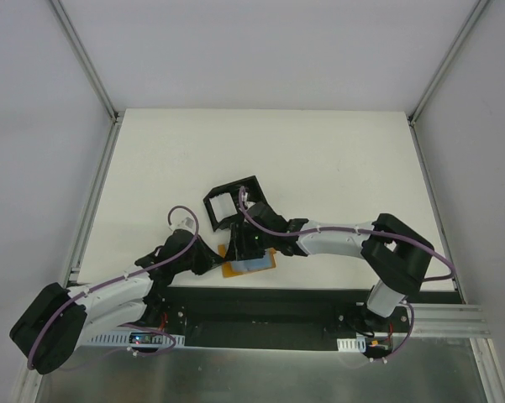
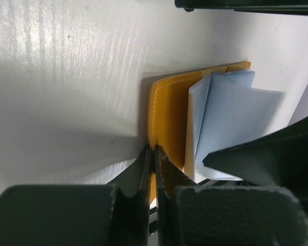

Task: Put the credit cards into the card holder
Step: Turn over the card slot in the card holder.

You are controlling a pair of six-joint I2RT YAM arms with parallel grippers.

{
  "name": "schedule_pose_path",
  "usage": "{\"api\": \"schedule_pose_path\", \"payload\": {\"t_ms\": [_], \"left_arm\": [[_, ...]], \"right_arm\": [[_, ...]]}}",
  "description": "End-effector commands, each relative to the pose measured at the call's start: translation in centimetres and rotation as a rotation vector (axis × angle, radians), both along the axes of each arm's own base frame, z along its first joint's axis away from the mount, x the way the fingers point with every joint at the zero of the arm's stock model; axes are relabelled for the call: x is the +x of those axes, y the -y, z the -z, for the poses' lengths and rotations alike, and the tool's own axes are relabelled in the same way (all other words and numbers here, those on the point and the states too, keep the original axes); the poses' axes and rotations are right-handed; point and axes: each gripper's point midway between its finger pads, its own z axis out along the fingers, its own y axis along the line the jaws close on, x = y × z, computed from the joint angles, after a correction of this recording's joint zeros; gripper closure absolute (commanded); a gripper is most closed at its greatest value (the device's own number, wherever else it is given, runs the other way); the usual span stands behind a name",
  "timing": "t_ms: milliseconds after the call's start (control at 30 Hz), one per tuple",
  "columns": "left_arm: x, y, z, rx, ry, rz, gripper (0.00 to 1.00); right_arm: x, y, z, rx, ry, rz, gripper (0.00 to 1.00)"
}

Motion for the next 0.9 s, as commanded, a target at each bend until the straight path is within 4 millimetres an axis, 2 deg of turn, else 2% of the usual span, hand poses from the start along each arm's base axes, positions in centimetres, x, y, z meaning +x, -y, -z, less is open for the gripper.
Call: {"api": "schedule_pose_path", "payload": {"t_ms": [0,100,233,300,400,667,867], "left_arm": [[-1.7,-2.6,3.7,0.130,-0.108,-0.033,1.00],[-1.9,-2.5,4.1,0.130,-0.133,-0.034,1.00],[-2.0,-2.5,4.3,0.133,-0.146,-0.033,1.00],[-2.0,-2.5,4.2,0.131,-0.137,-0.030,1.00],[-1.9,-2.5,4.1,0.130,-0.124,-0.025,1.00],[-1.7,-2.3,3.6,0.115,-0.091,-0.010,1.00],[-1.8,-2.3,3.5,0.110,-0.087,-0.009,1.00]], "right_arm": [[-0.7,-2.5,-4.5,0.163,0.034,-0.091,0.48],[-0.1,-1.7,-5.6,0.155,0.093,-0.066,0.48],[2.1,2.2,-5.3,0.020,0.202,0.057,0.47],[2.7,4.8,-4.0,-0.071,0.197,0.121,0.46],[3.5,7.1,-2.4,-0.140,0.183,0.182,0.46],[3.5,7.8,0.4,-0.209,0.132,0.182,0.45],[3.4,7.7,1.4,-0.238,0.116,0.177,0.44]]}}
